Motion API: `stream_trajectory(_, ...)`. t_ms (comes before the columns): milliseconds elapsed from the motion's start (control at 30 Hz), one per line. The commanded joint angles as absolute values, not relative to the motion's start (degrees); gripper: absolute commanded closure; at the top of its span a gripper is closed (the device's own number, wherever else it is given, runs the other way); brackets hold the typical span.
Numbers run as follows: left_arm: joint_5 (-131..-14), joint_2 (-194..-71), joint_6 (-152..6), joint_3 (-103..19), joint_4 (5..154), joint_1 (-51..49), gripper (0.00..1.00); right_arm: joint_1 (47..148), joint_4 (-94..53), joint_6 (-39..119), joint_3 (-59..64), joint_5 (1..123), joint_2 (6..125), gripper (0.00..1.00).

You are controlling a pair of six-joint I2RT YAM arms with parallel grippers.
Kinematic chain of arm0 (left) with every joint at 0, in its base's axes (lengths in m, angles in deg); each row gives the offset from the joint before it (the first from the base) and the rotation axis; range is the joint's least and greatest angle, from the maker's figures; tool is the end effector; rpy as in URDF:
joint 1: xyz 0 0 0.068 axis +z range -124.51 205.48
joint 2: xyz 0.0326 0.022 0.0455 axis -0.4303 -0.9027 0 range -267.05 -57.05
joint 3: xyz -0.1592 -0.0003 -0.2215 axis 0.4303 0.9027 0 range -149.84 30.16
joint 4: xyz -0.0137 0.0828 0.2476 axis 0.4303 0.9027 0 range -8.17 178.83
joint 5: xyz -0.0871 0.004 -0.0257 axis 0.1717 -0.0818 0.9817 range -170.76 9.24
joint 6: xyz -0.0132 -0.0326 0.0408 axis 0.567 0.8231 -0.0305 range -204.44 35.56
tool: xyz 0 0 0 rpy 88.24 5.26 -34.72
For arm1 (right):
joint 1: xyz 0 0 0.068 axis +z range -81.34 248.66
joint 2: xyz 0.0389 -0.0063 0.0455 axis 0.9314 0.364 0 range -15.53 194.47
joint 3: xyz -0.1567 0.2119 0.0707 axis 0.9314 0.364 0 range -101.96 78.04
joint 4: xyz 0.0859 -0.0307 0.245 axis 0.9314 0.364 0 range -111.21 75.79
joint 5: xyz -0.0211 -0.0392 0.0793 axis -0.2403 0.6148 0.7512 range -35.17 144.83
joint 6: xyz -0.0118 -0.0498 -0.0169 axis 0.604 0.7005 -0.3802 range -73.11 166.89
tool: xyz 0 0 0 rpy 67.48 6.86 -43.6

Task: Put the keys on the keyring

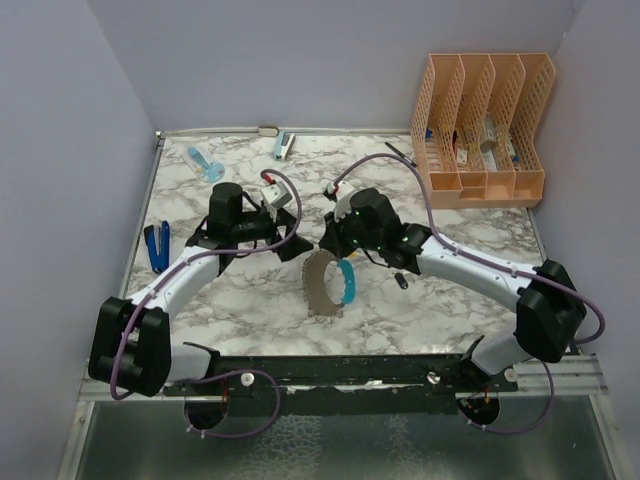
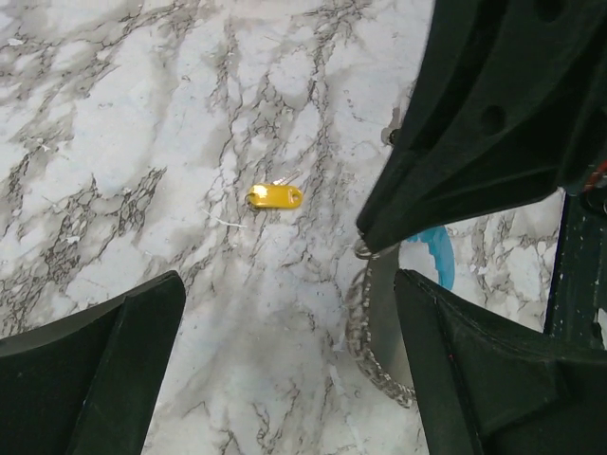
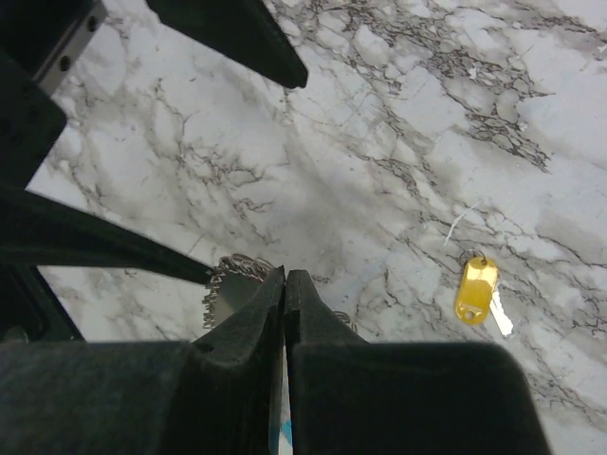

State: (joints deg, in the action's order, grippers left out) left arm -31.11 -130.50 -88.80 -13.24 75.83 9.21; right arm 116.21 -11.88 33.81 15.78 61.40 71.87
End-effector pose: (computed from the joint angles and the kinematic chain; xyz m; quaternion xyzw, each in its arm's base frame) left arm 0.2568 -0.1031 0.2563 0.3612 0.7082 -0.4015 0.4548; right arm 0.2302 0.2577 0.2657 -0.2873 0.8358 0.2786 0.3759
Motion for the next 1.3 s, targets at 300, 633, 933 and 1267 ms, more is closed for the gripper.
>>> stream_trajectory(300, -23.95, -135.04, -89.43, -13.99, 69.10, 3.51, 0.05, 117.22, -15.90, 27.36, 19.15, 66.36, 62.78, 0.98)
stream_trajectory(633, -19.33, -135.54, -92.02, -14.30, 72.06, 2.66, 0.23, 117.79, -16.38, 26.11, 20.08, 64.87, 60.82, 0.98)
stream_trajectory(933, -18.02, -134.62, -93.62, -14.99, 74.20, 2.63, 0.53, 117.79, -16.54, 25.44, 20.51, 64.57, 60.17, 0.98)
stream_trajectory(1267, -12.93, -134.21, -93.74, -15.77, 74.43, 2.55, 0.68, 117.79, -17.16, 24.39, 22.76, 64.57, 59.38, 0.98)
